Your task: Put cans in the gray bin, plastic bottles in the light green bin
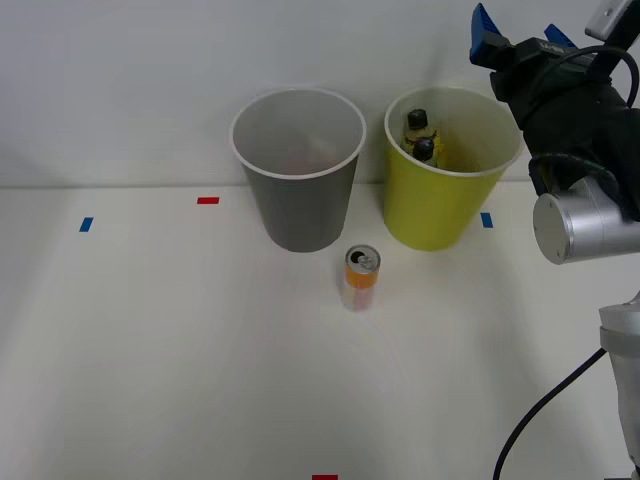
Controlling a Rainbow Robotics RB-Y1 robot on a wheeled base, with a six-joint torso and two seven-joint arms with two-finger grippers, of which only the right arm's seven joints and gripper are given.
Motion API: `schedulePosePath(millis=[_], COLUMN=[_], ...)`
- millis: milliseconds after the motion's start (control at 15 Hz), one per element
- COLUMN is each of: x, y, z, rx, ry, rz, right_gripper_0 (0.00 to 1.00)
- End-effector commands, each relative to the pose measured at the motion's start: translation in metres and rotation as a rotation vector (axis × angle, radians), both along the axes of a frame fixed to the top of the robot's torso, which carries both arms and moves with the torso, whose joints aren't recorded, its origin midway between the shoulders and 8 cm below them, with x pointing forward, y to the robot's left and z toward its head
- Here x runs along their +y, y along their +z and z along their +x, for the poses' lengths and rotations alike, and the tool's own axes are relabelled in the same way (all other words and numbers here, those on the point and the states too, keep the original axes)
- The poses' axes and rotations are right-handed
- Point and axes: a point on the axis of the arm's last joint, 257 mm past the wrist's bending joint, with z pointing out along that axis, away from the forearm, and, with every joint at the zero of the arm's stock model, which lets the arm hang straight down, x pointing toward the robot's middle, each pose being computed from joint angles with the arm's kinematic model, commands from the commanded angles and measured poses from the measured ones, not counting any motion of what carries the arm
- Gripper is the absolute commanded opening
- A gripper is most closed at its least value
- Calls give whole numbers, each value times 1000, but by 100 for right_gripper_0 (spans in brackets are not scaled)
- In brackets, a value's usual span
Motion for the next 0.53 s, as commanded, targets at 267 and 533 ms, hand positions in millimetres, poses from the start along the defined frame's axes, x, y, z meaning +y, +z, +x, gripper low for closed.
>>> schedulePosePath(millis=[267,533], x=[-1,-8], y=[-1,-9], z=[-2,-11], rx=[-5,-18], ry=[6,8], rz=[8,1], right_gripper_0=[100,100])
